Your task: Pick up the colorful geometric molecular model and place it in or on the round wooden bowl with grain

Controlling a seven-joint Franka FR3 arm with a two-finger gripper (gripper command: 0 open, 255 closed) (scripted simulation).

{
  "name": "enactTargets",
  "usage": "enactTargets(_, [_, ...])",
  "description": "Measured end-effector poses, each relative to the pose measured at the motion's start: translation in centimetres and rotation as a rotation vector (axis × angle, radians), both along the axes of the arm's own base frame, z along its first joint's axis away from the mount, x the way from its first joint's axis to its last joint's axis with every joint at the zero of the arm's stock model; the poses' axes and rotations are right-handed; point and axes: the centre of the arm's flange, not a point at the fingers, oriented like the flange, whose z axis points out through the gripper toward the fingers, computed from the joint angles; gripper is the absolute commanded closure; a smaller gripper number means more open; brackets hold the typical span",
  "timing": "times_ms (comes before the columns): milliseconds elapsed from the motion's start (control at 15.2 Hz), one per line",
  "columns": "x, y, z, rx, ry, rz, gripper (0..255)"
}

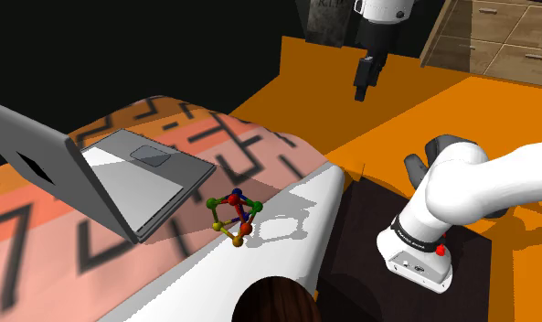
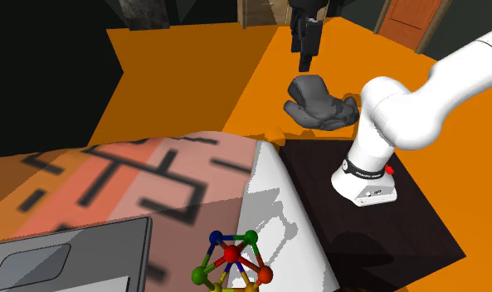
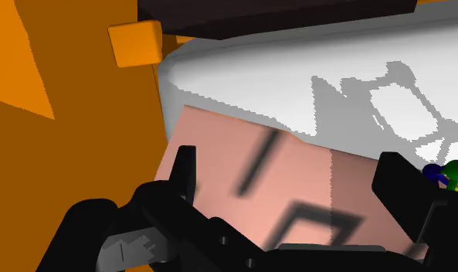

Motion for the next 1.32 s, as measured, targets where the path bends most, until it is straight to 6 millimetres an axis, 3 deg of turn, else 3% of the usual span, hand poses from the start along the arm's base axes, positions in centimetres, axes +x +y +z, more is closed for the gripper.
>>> enactTargets(198, [0.3,1.2,-0.6,0.004,-0.005,-0.003,0])
enactTargets(396, [1.2,3.7,-2.8,0.013,-0.017,-0.009,0])
enactTargets(1320, [6.0,18.1,-12.0,0.058,-0.079,-0.047,0])
